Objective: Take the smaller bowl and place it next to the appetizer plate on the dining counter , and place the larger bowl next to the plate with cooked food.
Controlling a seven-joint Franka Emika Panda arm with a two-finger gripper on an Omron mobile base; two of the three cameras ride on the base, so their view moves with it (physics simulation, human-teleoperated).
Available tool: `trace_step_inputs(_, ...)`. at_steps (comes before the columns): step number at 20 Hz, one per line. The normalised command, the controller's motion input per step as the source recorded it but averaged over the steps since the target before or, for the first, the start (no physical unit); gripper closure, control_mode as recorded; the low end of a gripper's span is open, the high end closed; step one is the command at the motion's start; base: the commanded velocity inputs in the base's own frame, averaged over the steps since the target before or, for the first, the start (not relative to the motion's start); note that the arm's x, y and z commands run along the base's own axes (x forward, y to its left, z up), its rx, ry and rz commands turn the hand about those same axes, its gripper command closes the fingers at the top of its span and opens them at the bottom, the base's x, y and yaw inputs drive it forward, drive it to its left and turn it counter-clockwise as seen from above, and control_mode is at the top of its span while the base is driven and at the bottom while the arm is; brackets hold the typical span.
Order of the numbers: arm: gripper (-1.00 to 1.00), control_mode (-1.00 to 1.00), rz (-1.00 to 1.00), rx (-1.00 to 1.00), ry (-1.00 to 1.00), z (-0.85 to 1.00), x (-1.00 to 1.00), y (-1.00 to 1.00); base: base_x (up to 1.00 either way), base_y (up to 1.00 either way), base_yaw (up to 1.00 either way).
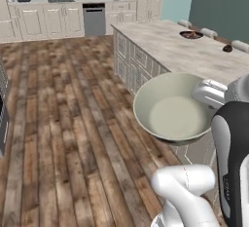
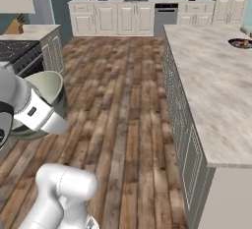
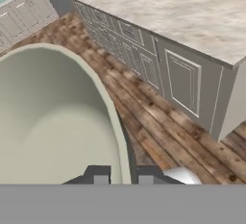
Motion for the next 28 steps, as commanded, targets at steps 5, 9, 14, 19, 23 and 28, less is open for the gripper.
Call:
trace_step_inputs(5,1.00,1.00,0.00,0.00,0.00,0.00,0.00,0.00,0.24,-0.74,-0.08)
trace_step_inputs(9,1.00,1.00,0.00,0.00,0.00,0.00,0.00,0.00,0.39,-0.99,-0.07)
trace_step_inputs(14,1.00,1.00,0.00,0.00,0.00,0.00,0.00,0.00,0.27,-1.00,-0.05)
trace_step_inputs(19,1.00,1.00,0.00,0.00,0.00,0.00,0.00,0.00,0.21,-1.00,-0.05)
trace_step_inputs(23,1.00,1.00,0.00,0.00,0.00,0.00,0.00,0.00,0.10,-1.00,-0.07)
trace_step_inputs(28,1.00,1.00,0.00,0.00,0.00,0.00,0.00,0.00,0.06,-1.00,-0.06)
